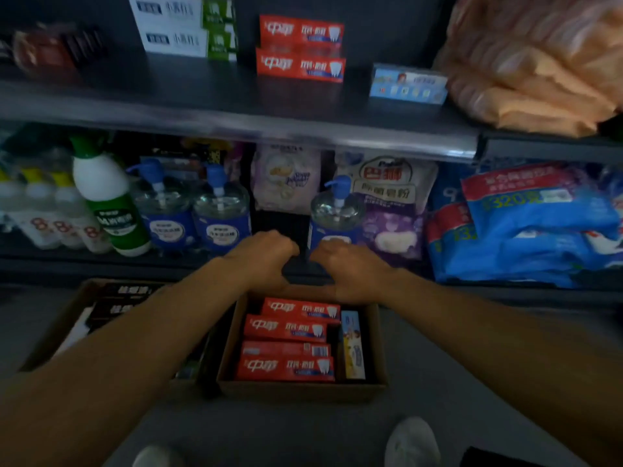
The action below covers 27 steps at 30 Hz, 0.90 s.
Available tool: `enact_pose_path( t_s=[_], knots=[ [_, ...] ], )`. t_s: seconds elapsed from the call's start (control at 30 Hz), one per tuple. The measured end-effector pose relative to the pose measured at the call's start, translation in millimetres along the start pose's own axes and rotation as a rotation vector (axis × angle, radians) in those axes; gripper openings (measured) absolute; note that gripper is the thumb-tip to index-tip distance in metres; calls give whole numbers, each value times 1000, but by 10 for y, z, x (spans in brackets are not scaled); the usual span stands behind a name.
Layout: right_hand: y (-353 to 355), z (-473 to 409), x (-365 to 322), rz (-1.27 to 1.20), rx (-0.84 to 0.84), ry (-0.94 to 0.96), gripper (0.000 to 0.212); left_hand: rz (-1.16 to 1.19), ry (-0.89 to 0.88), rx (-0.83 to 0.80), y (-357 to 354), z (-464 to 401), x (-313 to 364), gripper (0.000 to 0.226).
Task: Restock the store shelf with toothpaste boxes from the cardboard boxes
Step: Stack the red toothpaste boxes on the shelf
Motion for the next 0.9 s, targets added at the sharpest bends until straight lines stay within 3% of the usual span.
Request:
enact_pose_path(
  t_s=[0.07, 0.2, 0.43, 0.7, 0.9],
  knots=[
    [-381, 0, -16, -50, -69, 11, 48, 13, 3, -71, -351, -70, -11, 21],
    [-1152, -8, -10, -196, -236, 16, 66, 76, 6, -225, -1034, -201, -62, 52],
    [-2065, 157, -80, -182, -448, 44, 72, 114, 12, -320, -1744, -250, -235, 50],
    [-2299, 187, -113, -232, -483, 69, 75, 108, -6, -364, -1975, -247, -312, 59],
    [-2324, 153, -137, -235, -495, 76, 70, 148, 1, -370, -1978, -243, -351, 54]
  ],
)
Point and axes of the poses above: each hand's wrist, its own z-axis away from the middle knuckle, its own y-axis out of the back of the hand, x = y × z, the point moved 9 cm from there along -z, towards the middle knuckle, and after that the axes turned 3 degrees about -x, right-handed, at the moved point
